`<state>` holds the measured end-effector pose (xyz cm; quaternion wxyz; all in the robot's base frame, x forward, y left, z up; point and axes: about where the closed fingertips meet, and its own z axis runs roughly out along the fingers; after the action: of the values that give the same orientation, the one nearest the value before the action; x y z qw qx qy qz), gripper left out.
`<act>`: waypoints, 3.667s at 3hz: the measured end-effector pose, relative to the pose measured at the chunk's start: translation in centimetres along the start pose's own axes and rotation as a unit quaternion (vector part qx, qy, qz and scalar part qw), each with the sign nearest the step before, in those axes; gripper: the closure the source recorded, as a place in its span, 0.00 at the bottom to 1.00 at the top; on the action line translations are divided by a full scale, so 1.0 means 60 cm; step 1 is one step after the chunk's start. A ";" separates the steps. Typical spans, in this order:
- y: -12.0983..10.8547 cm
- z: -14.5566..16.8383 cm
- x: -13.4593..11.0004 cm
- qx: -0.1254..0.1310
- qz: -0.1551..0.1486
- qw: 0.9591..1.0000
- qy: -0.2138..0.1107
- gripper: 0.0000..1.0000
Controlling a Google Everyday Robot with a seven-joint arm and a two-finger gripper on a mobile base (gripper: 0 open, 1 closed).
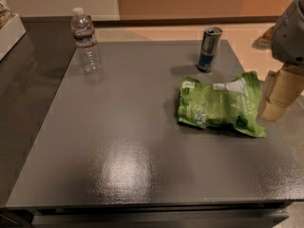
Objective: Pick green rice chip bag
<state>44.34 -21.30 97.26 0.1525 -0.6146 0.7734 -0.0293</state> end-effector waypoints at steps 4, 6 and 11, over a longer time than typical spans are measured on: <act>-0.054 0.251 -0.015 -0.070 -0.086 0.994 -0.002 0.24; -0.057 0.221 -0.034 -0.082 -0.099 0.992 -0.001 0.70; -0.087 -0.008 -0.106 -0.009 -0.142 0.988 -0.063 1.00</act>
Offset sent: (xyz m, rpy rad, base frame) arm 0.0748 0.0142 -0.1205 0.0046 0.0670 0.1893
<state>50.38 -16.52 100.18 0.1897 -0.7201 0.6674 -0.0052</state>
